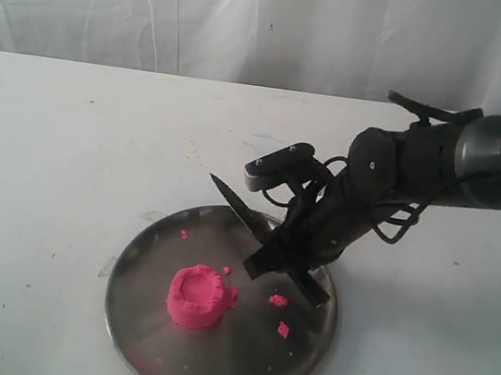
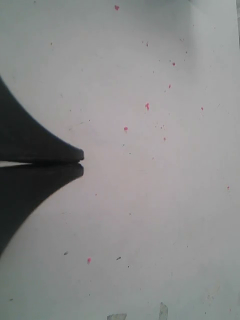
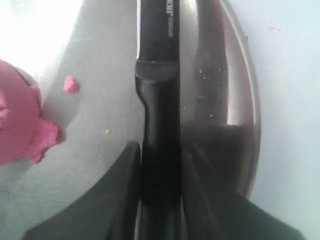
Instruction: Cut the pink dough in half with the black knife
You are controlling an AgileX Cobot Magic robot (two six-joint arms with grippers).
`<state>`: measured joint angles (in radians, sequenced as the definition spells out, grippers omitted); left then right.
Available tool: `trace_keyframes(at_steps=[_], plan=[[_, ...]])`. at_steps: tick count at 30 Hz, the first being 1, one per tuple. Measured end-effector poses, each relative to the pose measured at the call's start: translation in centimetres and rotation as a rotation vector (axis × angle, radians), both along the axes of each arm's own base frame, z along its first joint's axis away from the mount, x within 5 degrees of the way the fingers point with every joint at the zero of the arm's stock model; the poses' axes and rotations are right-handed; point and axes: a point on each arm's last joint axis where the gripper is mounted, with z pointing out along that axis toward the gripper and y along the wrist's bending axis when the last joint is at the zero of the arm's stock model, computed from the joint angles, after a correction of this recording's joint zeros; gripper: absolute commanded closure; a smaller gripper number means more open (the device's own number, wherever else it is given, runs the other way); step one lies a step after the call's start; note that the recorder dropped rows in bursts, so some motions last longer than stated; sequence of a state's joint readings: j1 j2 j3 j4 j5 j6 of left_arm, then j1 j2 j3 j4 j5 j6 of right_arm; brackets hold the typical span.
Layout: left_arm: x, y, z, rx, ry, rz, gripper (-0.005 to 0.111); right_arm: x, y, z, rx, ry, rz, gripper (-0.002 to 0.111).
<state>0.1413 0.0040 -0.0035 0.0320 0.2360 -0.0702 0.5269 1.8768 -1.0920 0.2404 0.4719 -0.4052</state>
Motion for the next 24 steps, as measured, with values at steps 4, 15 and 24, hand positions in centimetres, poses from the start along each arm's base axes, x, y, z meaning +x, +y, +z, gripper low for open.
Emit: trace_keyframes(at_steps=[4,15,24], plan=[[0.0,0.0,0.0,0.000,0.000,0.000,0.107,-0.5,-0.2,1.9,-0.012,0.027,0.026,0.108],[0.0,0.0,0.0,0.000,0.000,0.000,0.107,-3.1,-1.3,1.5,-0.074,0.244,-0.043,0.108],[0.0,0.0,0.0,0.000,0.000,0.000,0.107,-2.9,-1.4,-0.1,-0.097,0.262,-0.044,0.088]])
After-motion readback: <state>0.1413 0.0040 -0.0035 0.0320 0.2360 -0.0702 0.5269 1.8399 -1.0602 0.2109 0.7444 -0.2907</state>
